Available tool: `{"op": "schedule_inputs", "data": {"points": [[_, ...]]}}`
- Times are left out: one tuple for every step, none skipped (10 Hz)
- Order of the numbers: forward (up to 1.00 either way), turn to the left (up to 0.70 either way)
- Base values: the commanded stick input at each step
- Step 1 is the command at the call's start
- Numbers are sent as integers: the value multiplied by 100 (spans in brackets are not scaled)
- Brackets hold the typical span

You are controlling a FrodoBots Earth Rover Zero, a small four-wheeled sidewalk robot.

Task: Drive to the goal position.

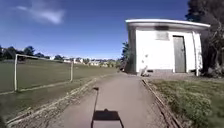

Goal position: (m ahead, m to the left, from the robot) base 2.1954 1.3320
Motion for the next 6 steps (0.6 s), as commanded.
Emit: {"op": "schedule_inputs", "data": {"points": [[50, 0], [50, 0], [50, 0], [50, 0], [50, 0], [50, 0]]}}
